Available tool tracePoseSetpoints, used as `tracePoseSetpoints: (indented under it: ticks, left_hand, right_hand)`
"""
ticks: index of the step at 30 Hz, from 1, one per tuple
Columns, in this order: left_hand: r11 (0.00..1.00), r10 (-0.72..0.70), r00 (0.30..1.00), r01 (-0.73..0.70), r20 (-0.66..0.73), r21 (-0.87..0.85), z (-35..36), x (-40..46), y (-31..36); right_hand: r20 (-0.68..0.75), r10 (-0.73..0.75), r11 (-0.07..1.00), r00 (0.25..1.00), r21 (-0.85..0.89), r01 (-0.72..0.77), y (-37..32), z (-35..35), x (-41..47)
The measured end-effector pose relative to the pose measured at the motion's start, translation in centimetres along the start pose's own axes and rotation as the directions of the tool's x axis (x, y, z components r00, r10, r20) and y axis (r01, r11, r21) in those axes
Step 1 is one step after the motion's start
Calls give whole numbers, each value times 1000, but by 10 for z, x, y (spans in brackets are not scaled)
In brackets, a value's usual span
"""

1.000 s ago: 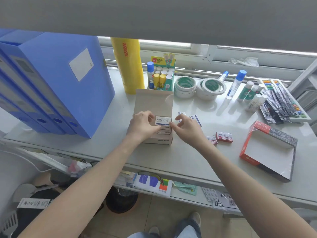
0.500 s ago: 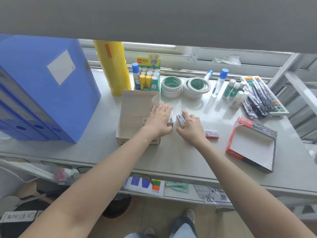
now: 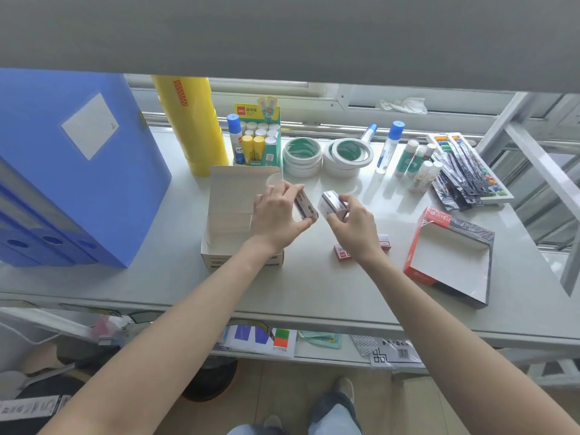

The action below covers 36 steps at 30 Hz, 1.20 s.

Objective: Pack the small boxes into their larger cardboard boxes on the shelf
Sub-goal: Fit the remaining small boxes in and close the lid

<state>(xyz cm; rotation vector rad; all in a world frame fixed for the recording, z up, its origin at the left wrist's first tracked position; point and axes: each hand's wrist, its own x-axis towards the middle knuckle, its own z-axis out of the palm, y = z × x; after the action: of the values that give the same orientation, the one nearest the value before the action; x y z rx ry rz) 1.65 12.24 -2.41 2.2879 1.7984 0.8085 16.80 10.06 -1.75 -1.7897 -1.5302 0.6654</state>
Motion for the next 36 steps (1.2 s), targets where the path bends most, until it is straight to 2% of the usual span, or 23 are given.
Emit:
tracePoseSetpoints:
  ticks: [1,3,5,9,11,18,28,30,36]
  left_hand:
    - [999,-12,999,11,-39,-40,-4,-3,0]
    - [965,-76,996,60,-55,-256,-15,-9,1]
    - [854,-152,988,128,-7,-504,-25,-16,2]
    - [670,-220,969,236,115,-704,-38,-27,-5]
    - [634,-231,961,269,154,-725,-40,-32,-10]
    - [615,-191,950,311,246,-724,-49,-46,-21]
    - [737,-227,941,334,251,-587,-57,-57,-37]
    - [736,-246,938,346,246,-582,-60,-57,-36]
    - [715,-298,932,361,206,-599,-64,-60,-34]
  right_hand:
    - [-2,10,999,1000,49,-10,-4,-3,-1]
    - [13,31,986,999,164,-33,-13,-8,-6]
    - [38,50,954,998,295,-59,-22,-10,-11]
    - [164,76,852,984,502,-150,-35,-11,-20]
    - [226,81,804,971,561,-197,-40,-10,-23]
    - [341,107,694,934,647,-316,-53,-6,-31]
    - [437,84,637,896,668,-385,-62,7,-40]
    - [440,96,643,893,657,-393,-61,9,-41]
    - [379,87,749,921,585,-312,-61,10,-45]
